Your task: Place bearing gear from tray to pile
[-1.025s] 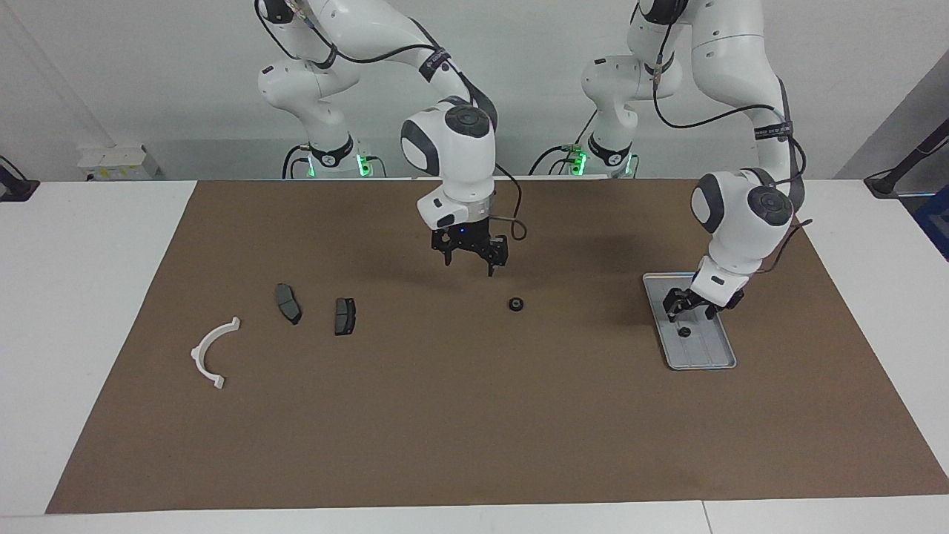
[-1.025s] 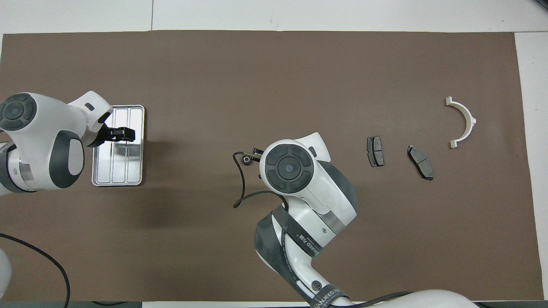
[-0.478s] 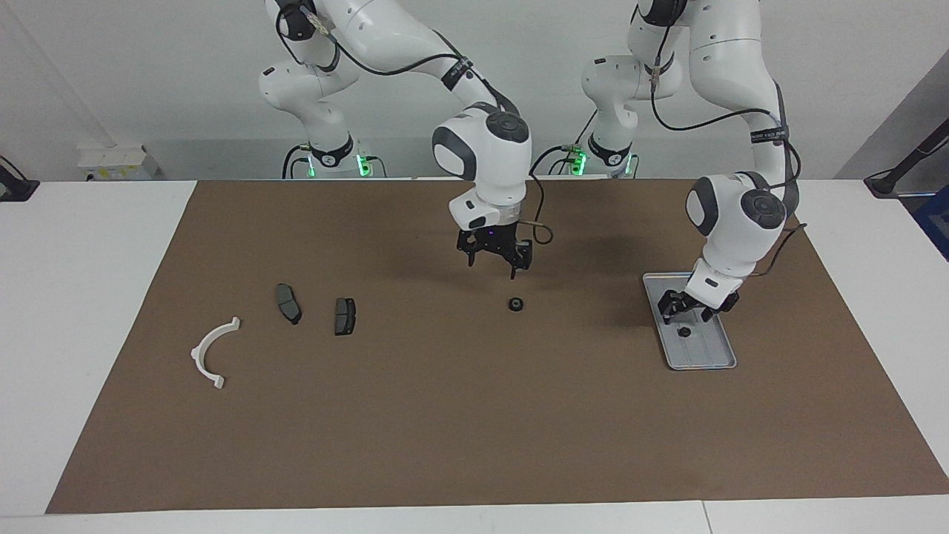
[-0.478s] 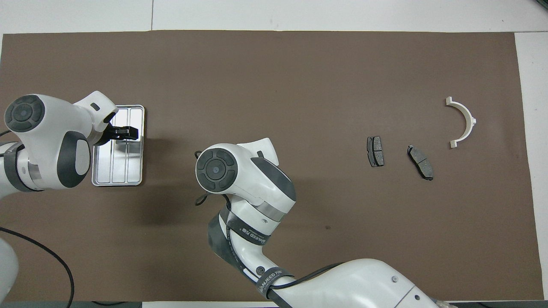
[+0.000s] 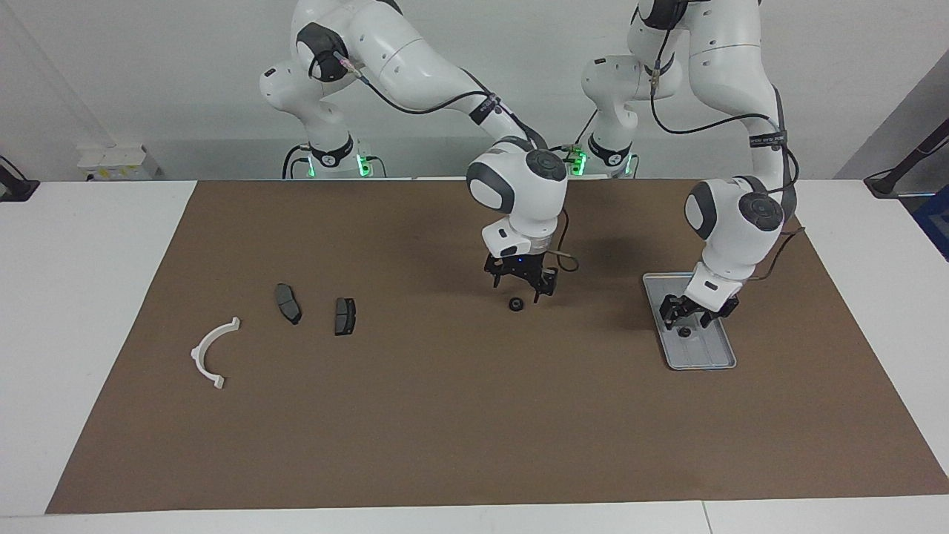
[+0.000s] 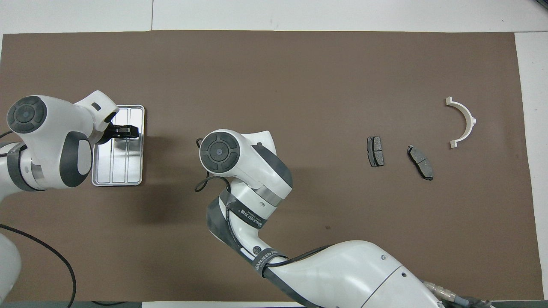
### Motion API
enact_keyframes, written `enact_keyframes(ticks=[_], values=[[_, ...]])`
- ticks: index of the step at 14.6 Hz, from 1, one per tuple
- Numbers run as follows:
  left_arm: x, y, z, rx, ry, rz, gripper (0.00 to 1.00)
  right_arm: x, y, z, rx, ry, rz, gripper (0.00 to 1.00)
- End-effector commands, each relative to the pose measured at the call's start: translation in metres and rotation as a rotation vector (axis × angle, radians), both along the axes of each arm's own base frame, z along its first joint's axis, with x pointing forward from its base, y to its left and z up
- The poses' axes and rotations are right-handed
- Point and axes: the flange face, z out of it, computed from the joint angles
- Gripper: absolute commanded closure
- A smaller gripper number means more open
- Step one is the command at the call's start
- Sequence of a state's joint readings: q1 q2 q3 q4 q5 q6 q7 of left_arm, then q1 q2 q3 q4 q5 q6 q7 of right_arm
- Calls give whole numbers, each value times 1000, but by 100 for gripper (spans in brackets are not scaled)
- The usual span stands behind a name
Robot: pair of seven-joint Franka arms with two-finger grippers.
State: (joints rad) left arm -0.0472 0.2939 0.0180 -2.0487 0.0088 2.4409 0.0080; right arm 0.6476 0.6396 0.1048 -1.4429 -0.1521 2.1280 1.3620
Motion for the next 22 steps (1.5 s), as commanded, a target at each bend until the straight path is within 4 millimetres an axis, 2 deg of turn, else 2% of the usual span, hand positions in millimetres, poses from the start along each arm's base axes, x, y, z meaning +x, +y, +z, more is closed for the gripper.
enact_keyframes(ticks=[1,2,3,4,6,9,11,15,16,18,20,21,22], values=[[-2,1,-5,-9,-15,-8,53,6,-8,-12,39,21,-60,0],[-2,0,-7,-9,-9,-8,94,5,-7,-16,32,27,-63,0],[-2,0,-7,-9,-9,-8,100,-3,1,-30,22,33,-60,0],[-2,0,-7,-9,-6,-8,100,-9,7,-37,13,33,-53,0],[-3,0,-7,-8,-4,-8,100,-11,8,-37,5,40,-51,0],[-3,1,-7,-8,2,-6,100,-9,6,-38,6,39,-51,0],[1,2,2,-8,14,-5,100,-5,1,-39,7,37,-58,0],[22,4,61,-21,83,9,100,-1,2,-38,26,17,-60,4],[22,3,73,-33,100,14,100,-2,2,-40,29,16,-60,4],[16,-9,98,-54,97,23,100,-4,1,-44,24,22,-60,7],[6,-49,105,-55,109,39,100,-3,1,-45,36,10,-59,11],[5,-58,106,-57,108,70,100,-5,0,-50,32,15,-56,15],[2,-79,107,-58,107,88,100,-6,0,-50,30,17,-56,21]])
